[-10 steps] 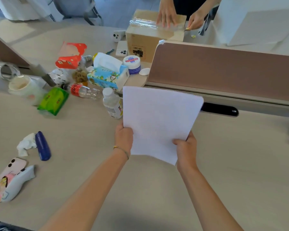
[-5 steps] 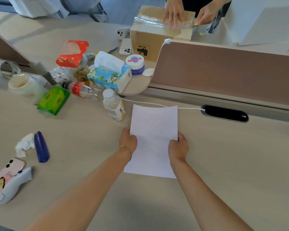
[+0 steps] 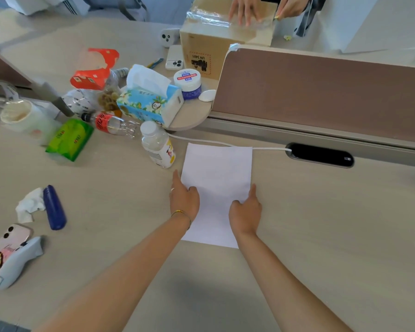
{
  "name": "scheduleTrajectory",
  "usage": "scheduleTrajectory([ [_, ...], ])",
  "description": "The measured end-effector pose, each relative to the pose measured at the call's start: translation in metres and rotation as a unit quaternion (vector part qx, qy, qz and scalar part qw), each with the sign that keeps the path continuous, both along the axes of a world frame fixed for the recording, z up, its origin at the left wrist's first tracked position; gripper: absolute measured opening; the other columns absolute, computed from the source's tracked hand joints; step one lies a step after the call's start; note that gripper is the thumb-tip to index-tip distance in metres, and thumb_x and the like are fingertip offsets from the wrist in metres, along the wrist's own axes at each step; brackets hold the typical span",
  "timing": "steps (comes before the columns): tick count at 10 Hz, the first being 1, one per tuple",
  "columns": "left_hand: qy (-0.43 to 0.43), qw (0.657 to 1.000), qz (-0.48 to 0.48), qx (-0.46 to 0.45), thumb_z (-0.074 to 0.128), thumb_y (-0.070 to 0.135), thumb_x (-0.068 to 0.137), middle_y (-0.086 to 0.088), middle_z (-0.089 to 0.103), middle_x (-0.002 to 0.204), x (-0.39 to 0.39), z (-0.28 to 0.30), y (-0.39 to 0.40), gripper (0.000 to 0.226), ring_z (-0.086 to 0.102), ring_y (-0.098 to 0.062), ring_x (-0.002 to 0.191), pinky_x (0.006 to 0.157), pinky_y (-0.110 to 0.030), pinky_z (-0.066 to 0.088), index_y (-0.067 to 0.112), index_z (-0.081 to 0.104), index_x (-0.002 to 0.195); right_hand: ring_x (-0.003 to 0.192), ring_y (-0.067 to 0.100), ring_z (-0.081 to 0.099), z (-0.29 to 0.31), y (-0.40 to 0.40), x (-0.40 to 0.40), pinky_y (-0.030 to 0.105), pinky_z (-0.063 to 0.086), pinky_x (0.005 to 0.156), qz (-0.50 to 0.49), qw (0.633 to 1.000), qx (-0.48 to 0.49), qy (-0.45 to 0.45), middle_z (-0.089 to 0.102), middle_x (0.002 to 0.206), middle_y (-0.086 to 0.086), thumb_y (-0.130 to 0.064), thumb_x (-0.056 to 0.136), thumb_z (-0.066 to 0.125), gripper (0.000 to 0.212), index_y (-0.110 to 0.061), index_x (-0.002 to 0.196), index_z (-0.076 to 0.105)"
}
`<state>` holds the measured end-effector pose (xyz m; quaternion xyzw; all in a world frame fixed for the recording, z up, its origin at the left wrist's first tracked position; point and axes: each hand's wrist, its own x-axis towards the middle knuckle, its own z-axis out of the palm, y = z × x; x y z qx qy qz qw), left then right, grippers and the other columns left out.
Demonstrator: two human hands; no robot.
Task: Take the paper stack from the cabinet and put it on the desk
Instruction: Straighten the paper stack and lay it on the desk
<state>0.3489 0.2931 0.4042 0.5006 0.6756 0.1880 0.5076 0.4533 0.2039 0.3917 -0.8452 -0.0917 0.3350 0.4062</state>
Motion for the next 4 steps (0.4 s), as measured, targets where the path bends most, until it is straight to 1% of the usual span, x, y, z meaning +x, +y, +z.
scheduleTrajectory([
  [1,0.006,1.000,-0.007,-0.003,0.040,0.013,0.095,-0.010,0.043,0.149,-0.001,-0.002,-0.001,0.074,0.047,-0.028,0.131,0.103,-0.033,0.035,0.030,0.010,0.160,0.138,0.037,0.053,-0.003,-0.004,0.001,0.050,0.053,0.106,0.020,1.000,0.003,-0.002,0.050,0.156,0.010,-0.004,0.084,0.044,0.087,-0.020,0.167,0.023],
  [2,0.001,1.000,-0.010,-0.003,0.040,0.014,0.096,-0.009,0.039,0.154,-0.001,0.003,-0.002,0.072,0.043,-0.027,0.137,0.107,-0.034,0.034,0.029,0.013,0.160,0.142,0.036,0.049,0.000,-0.008,0.005,0.050,0.052,0.107,0.041,0.999,0.006,-0.011,0.048,0.159,0.005,-0.005,0.081,0.044,0.086,-0.020,0.165,0.029],
  [3,-0.005,1.000,0.004,-0.012,0.040,0.014,0.097,-0.009,0.040,0.153,-0.005,0.009,0.000,0.069,0.043,-0.026,0.138,0.110,-0.035,0.032,0.028,0.016,0.160,0.149,0.028,0.044,0.008,-0.014,0.009,0.043,0.047,0.115,0.039,0.999,0.017,-0.003,0.048,0.162,-0.002,-0.005,0.080,0.045,0.085,-0.023,0.163,0.035],
  [4,-0.043,0.998,0.009,0.040,0.042,0.013,0.098,-0.005,0.038,0.156,-0.005,0.035,-0.004,0.065,0.040,-0.022,0.143,0.114,-0.032,0.031,0.027,0.023,0.158,0.152,0.020,0.040,0.041,-0.019,0.009,0.037,0.039,0.120,0.022,0.997,0.072,-0.009,0.047,0.161,-0.004,0.002,0.086,0.045,0.078,-0.025,0.160,0.041],
])
